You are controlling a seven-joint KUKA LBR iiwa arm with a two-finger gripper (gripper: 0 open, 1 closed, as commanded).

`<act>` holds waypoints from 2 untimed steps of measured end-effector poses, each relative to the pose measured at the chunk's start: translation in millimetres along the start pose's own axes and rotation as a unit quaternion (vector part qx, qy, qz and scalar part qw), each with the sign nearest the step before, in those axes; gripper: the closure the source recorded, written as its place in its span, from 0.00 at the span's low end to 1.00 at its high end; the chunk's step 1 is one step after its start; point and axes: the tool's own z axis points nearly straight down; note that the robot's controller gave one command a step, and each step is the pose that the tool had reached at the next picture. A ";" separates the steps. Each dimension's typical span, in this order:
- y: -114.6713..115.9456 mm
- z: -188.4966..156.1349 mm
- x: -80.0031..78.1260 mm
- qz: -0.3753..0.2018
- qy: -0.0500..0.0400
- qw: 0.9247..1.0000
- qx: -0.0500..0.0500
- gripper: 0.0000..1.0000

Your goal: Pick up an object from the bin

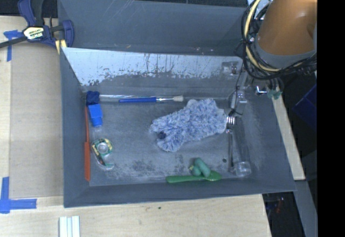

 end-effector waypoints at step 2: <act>83.5 70.3 -9.4 -0.189 -0.006 0.982 0.002 0.00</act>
Offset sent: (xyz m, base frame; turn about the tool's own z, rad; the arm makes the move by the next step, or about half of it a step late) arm 0.0086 0.0837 -0.0712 -0.3812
